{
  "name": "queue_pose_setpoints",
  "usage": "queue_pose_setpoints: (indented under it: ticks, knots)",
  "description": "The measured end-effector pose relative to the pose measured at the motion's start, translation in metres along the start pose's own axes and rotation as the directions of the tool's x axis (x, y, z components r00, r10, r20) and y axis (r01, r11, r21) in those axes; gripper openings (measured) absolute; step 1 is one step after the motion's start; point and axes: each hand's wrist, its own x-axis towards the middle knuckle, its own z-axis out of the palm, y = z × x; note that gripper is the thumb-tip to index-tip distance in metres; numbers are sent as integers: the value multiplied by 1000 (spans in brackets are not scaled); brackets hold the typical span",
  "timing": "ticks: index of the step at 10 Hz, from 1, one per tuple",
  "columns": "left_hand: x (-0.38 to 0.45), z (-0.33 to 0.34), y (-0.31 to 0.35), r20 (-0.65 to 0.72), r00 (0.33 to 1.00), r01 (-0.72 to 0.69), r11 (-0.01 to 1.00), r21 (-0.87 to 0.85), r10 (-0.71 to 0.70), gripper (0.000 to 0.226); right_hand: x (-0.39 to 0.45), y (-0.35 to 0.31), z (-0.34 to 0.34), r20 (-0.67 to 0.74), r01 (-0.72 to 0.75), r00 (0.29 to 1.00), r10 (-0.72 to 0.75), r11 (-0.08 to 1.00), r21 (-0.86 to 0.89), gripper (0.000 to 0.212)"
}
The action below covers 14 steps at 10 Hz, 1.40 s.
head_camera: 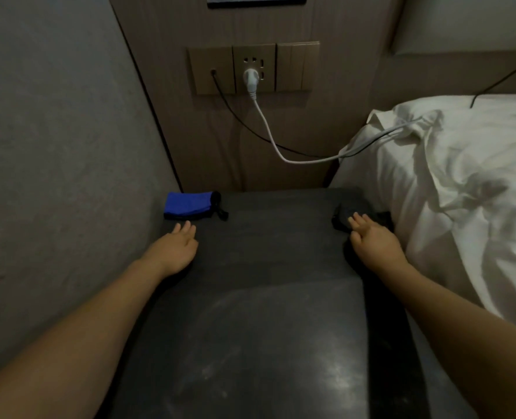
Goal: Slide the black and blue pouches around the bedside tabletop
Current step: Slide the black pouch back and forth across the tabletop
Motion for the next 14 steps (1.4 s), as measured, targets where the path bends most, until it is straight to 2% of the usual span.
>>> queue_pose_setpoints:
  ticks: [2,4,5,6,7,10,11,13,14]
  knots:
    - [-7,0,4,18,1000,6,1000,-8,-6,56,-38,0,5,-49,-30,998,31,1000,5,45]
    - [-10,1,-2,25,999,-33,999,-28,33,58,-88,-30,23,-180,-117,976,119,993,23,42]
    - [-10,2,-1,24,999,-26,1000,5,26,62,-106,-70,36,-229,-34,972,49,997,70,45]
    - [-13,2,2,18,1000,-10,999,36,9,66,-115,-122,45,-178,60,983,-47,996,66,42]
    - [-15,-1,3,41,999,-8,1000,25,7,64,-118,-173,53,-139,146,981,-135,987,73,47]
    - [-11,-13,1,107,994,-6,1000,-24,8,58,-128,-288,81,-39,293,956,-290,945,148,53]
    - [-10,-9,0,109,994,-11,999,-30,14,60,-130,-307,89,-13,358,933,-360,922,147,44]
    - [-8,-4,0,92,996,-7,1000,-13,8,61,-133,-308,93,-23,368,930,-368,920,133,39]
    - [-8,-3,1,88,996,0,1000,-9,1,61,-148,-314,92,-8,402,914,-406,901,166,43]
